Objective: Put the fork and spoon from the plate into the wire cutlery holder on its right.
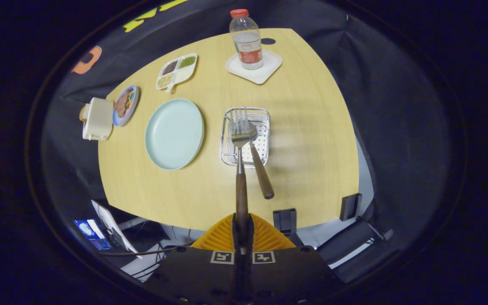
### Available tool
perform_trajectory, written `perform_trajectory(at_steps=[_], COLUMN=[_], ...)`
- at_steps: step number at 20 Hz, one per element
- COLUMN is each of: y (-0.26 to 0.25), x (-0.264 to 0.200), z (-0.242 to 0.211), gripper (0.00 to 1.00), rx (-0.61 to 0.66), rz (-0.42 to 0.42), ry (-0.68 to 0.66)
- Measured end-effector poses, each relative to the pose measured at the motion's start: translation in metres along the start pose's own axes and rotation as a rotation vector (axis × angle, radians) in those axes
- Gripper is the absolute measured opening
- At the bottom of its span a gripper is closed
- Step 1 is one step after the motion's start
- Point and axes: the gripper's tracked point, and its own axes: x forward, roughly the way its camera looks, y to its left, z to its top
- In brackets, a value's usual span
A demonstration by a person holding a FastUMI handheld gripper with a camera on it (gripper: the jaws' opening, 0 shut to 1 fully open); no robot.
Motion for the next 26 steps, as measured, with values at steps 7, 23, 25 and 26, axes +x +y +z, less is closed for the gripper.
perform_trajectory(at_steps=[7,23,25,26], y=[0.002,0.014,0.021,0.025], x=[0.003,-0.099,-0.126,-0.141], z=[0.016,0.088,0.095,0.098], gripper=[0.12,0.96,0.96,0.96], rx=[0.031,-0.162,-0.189,-0.205], rz=[0.031,0.020,0.029,0.034], ry=[-0.038,-0.617,-0.737,-0.801])
